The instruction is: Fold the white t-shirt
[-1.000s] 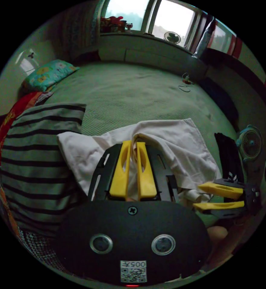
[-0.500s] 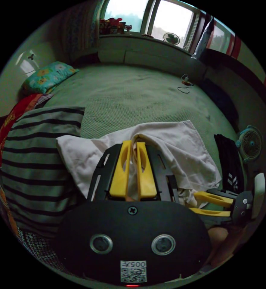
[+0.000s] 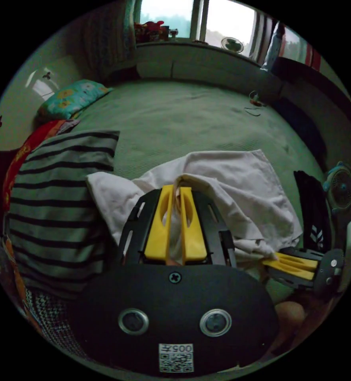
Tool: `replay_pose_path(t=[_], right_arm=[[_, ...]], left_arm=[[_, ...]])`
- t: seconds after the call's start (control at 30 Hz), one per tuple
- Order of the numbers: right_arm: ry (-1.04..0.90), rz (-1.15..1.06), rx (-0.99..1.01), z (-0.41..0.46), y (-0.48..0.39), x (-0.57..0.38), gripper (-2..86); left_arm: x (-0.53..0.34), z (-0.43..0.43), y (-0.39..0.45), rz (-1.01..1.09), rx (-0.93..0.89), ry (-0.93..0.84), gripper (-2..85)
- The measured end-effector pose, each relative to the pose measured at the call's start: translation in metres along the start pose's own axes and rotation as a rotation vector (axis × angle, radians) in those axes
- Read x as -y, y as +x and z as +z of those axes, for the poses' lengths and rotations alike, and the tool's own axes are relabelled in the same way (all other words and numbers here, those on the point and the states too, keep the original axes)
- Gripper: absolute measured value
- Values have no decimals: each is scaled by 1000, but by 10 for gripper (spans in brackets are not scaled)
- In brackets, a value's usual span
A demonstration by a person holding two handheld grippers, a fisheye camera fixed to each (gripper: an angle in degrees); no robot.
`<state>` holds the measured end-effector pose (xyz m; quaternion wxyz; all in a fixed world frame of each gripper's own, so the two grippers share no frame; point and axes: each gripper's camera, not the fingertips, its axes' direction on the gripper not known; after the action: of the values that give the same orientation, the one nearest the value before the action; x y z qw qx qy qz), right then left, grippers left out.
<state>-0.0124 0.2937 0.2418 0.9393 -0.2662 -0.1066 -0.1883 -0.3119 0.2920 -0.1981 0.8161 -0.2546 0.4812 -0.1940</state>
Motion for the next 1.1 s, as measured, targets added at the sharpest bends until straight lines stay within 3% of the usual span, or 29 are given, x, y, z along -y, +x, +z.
replay_pose_path(t=[0.17,0.43,0.73,0.87,1.0,1.1], right_arm=[[-29,-21,-257,-71,-9,-40,-11],[44,209,-579,-193,33,-95,-11],[278,171,-875,-303,12,-23,-10],[375,285,-777,-337,29,26,18],[254,416,-550,-307,69,57,96],[202,337,-446,-262,76,45,122]], left_arm=[[-17,-54,-28,-14,53,51,45],[-58,-133,-106,-117,177,149,43],[-144,-168,-157,-178,1,202,44],[-172,-150,-148,-156,-95,144,52],[-189,-111,-153,-194,-231,46,84],[-199,-97,-158,-177,-223,-4,88]])
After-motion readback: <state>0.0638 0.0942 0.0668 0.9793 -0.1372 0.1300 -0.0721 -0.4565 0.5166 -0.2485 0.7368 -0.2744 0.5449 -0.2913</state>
